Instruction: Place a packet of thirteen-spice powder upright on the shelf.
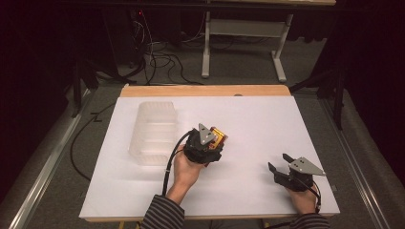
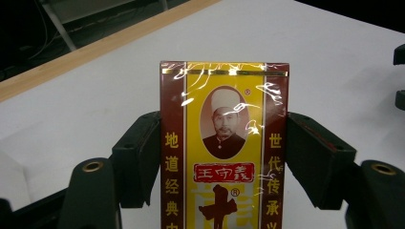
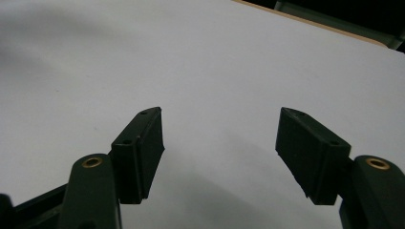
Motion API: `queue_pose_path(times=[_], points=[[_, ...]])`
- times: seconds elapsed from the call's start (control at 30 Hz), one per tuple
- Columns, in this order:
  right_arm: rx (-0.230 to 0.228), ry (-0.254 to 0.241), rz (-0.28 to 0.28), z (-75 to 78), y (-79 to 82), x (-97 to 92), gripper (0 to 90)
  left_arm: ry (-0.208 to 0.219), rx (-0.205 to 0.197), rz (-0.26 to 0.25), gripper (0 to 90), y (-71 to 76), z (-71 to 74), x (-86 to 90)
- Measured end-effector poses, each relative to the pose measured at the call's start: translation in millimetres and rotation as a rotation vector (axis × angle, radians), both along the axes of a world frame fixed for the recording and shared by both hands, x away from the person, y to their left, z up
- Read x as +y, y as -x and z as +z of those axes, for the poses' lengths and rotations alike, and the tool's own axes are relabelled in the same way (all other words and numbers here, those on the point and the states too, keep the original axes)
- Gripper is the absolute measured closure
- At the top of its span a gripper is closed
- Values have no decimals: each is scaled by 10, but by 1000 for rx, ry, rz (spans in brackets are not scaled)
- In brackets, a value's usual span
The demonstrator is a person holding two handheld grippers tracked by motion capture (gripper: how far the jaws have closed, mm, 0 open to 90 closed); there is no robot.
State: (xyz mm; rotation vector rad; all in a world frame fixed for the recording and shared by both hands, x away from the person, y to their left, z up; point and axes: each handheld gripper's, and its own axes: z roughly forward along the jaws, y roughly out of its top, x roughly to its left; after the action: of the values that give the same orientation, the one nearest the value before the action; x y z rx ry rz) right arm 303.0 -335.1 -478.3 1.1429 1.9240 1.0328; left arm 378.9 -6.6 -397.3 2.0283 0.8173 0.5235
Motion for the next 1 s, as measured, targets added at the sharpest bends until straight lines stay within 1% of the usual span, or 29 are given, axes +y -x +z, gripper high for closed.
queue_pose_path(times=[0.1,0.2,0.43,0.5,0.57,0.6,0.73,0.8,0.87,0.9,1.0], points=[[2,-2,-6,2,4,-1,338,11,-6,11,330,0,25,51],[1,-5,-8,2,5,1,338,30,-11,25,330,-4,53,115],[-1,0,0,1,4,-1,338,67,-16,60,330,-6,110,283],[1,-4,-7,2,6,1,338,70,-15,63,330,-7,127,324],[-5,-2,-6,1,7,-1,338,73,-24,71,330,-4,147,365],[0,-3,-7,2,7,0,338,76,-28,76,330,-2,155,382],[1,-2,-5,2,6,2,338,98,-38,105,330,-3,192,491],[0,2,-2,2,5,0,337,99,-45,117,329,0,206,539],[-7,-1,-2,1,6,-2,336,97,-61,136,330,-7,224,599],[-6,-8,-3,2,11,-6,336,97,-60,143,330,-14,230,617],[-5,-5,-2,3,10,-5,337,106,-70,158,329,-19,258,682]])
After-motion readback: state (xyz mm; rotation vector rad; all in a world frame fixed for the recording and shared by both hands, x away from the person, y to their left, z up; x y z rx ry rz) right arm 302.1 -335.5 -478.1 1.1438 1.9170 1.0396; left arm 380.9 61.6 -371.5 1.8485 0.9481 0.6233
